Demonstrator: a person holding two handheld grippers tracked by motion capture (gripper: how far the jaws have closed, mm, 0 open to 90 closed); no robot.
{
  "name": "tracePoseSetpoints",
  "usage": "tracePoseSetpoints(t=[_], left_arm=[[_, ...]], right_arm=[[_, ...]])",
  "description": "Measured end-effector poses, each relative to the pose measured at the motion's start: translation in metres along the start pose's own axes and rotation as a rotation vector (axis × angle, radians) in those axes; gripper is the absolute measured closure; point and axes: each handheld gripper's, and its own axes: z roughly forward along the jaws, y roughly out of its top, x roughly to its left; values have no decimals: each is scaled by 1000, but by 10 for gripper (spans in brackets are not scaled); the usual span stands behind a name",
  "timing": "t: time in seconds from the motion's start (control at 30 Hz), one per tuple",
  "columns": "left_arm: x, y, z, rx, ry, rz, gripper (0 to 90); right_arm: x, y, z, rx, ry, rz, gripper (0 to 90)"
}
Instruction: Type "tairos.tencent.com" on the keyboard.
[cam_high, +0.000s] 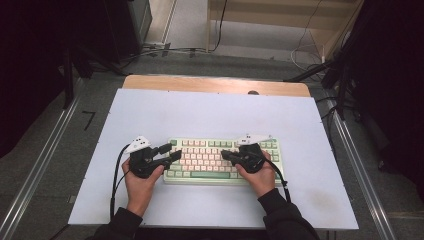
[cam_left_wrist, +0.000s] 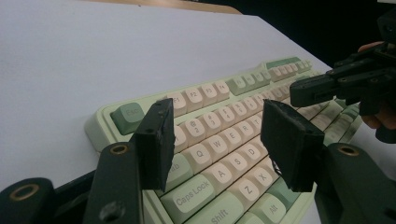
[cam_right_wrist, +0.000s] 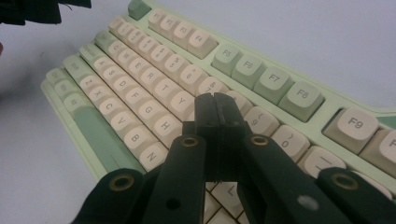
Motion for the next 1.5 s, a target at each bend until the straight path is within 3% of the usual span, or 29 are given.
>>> tracePoseSetpoints(t=[0.63, 0.9, 1.07, 1.23, 1.37, 1.5], left_arm=[[0, -1, 1, 11, 4, 6, 462], [-1, -1, 1, 13, 1, 6, 462], [-1, -1, 1, 6, -1, 6, 462], [-1, -1, 1, 6, -1, 7, 462], [-2, -1, 2, 9, -3, 8, 462], [-3, -1, 4, 8, -7, 11, 462]], right_arm=[[-1, 1, 5, 17, -22, -10, 872], [0, 1, 11, 54, -43, -19, 872], [-1, 3, 3, 11, -28, -6, 860], [-4, 6, -7, -54, -13, 17, 768], [-7, 6, -11, -96, -6, 45, 574], [-9, 7, -14, -125, -8, 63, 454]])
